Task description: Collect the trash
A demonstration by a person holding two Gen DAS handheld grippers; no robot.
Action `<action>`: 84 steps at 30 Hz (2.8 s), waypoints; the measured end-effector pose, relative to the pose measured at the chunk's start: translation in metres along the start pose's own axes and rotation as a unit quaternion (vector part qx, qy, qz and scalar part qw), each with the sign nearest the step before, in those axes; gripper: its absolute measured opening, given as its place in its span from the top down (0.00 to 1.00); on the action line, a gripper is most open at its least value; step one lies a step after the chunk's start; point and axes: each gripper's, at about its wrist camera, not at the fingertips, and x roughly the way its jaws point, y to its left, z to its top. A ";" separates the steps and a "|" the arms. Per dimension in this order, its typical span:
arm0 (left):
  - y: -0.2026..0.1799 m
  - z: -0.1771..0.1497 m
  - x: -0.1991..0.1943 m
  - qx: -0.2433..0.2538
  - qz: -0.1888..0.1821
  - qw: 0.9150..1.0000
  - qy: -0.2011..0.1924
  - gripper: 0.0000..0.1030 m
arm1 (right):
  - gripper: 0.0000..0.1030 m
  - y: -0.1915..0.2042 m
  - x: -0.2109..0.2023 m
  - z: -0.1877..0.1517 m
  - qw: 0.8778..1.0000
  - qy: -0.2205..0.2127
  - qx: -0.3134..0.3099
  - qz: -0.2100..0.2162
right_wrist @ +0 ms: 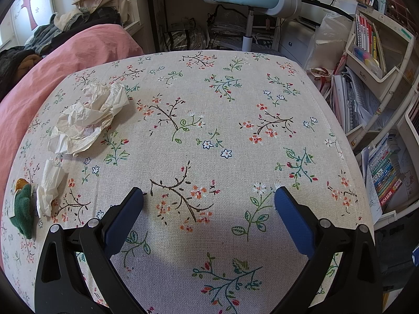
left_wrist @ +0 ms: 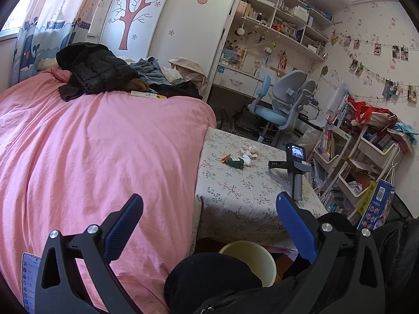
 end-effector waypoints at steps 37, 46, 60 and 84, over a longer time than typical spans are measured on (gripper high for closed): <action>-0.005 0.003 -0.011 -0.006 0.038 0.995 -0.087 0.06 | 0.07 0.000 0.000 0.000 1.000 -0.001 0.000 0.000; -0.069 0.013 0.038 0.036 0.052 0.998 -0.030 0.06 | 0.07 -0.001 0.000 0.000 1.000 -0.001 0.000 0.000; -0.184 0.030 0.159 0.121 0.034 0.992 0.009 0.06 | 0.07 -0.001 0.000 0.000 1.000 -0.001 0.000 0.000; -0.169 0.040 0.263 0.079 0.113 0.987 0.079 0.06 | 0.07 0.000 0.000 0.000 1.000 -0.001 0.002 -0.001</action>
